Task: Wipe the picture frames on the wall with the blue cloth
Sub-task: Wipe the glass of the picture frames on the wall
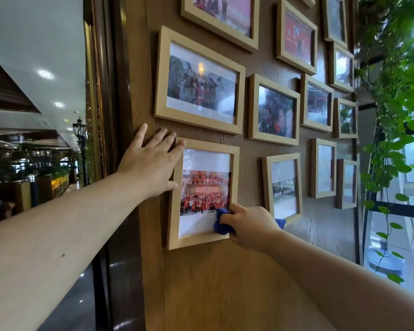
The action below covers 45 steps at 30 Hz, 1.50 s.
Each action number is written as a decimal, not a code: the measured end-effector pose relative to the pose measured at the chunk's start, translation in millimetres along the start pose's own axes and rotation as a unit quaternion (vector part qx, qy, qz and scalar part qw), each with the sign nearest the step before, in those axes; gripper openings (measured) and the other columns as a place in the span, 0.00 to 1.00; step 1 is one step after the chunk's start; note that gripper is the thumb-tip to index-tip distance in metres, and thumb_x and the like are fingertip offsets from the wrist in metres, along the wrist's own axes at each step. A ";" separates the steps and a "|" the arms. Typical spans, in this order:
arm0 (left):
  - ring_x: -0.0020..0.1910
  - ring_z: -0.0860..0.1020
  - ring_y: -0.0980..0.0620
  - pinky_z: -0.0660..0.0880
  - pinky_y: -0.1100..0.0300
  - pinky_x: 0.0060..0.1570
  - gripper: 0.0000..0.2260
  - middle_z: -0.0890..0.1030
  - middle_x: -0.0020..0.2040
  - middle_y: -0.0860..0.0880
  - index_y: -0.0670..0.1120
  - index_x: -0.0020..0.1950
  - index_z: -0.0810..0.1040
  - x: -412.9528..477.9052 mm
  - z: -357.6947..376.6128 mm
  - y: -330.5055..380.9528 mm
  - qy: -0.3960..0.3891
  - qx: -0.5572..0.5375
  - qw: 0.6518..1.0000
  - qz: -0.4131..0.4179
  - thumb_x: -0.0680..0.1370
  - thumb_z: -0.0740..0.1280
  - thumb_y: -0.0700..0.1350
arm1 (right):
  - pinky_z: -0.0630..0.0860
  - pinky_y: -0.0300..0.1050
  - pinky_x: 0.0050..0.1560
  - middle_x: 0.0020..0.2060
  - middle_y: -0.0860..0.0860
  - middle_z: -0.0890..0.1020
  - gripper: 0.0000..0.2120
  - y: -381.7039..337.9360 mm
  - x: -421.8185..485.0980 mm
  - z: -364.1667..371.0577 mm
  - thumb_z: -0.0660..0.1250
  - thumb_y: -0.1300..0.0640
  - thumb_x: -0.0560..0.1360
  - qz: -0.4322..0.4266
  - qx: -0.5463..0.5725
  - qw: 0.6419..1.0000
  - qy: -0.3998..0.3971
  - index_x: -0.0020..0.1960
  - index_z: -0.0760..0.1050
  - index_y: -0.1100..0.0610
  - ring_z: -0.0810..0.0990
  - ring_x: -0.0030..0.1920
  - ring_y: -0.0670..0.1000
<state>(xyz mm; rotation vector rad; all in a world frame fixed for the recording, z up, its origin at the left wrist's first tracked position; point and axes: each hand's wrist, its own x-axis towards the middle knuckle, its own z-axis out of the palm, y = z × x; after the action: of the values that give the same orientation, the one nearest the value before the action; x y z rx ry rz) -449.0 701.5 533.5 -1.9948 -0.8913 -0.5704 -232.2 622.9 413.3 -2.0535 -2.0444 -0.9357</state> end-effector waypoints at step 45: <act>0.77 0.44 0.44 0.60 0.38 0.71 0.44 0.56 0.78 0.45 0.46 0.77 0.52 71.7 -12.4 -61.0 0.216 -0.075 0.969 -0.099 0.71 0.46 0.74 | 0.73 0.48 0.39 0.53 0.54 0.76 0.15 128.1 159.1 -161.3 0.63 0.47 0.76 0.194 0.140 0.892 0.383 0.60 0.70 0.50 0.75 0.44 0.54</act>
<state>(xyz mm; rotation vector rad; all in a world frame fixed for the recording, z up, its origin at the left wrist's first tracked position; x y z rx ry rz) -450.5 741.1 619.9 -1.8166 -0.7952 -1.1653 -182.9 672.7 664.0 -1.4974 -1.2145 -1.0579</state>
